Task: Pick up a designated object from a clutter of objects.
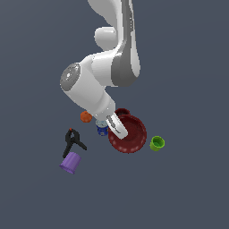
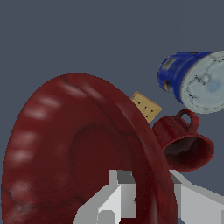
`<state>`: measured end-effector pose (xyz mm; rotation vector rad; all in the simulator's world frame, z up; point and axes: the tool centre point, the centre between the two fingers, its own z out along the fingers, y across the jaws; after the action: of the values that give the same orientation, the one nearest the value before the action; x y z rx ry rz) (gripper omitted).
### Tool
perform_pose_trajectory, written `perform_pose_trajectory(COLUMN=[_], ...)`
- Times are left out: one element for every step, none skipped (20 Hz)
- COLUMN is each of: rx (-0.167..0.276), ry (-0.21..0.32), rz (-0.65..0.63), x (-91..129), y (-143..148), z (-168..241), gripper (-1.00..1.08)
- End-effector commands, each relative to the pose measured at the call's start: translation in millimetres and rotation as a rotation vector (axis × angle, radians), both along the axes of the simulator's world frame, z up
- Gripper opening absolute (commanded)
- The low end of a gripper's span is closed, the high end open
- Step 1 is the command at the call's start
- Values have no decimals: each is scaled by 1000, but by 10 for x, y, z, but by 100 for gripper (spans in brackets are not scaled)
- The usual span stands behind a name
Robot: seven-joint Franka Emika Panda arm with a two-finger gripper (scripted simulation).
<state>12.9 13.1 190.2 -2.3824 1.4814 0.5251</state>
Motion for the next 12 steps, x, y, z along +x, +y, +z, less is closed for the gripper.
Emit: perform_pose_trajectory(rx=[1, 1, 1, 1, 1, 1, 1, 1, 1, 1, 0, 0], ry=[-2, -2, -2, -2, -2, -2, -2, -2, -2, -2, -1, -1], rz=[-1, -1, -1, -1, -1, -1, -2, -2, -2, -2, -2, -2], x=[-112, -157, -202, -245, -289, -333, -376, -420, -463, -506, -547, -589], y=[-204, -283, -362, -443, -523, -602, -683, -762, -841, -921, -1001, -1080], z=[238, 327, 417, 505, 595, 685, 773, 862, 951, 1040, 1128, 1217], gripper=[-100, -100, -100, -100, -100, -100, -100, -100, -100, -100, -100, -100])
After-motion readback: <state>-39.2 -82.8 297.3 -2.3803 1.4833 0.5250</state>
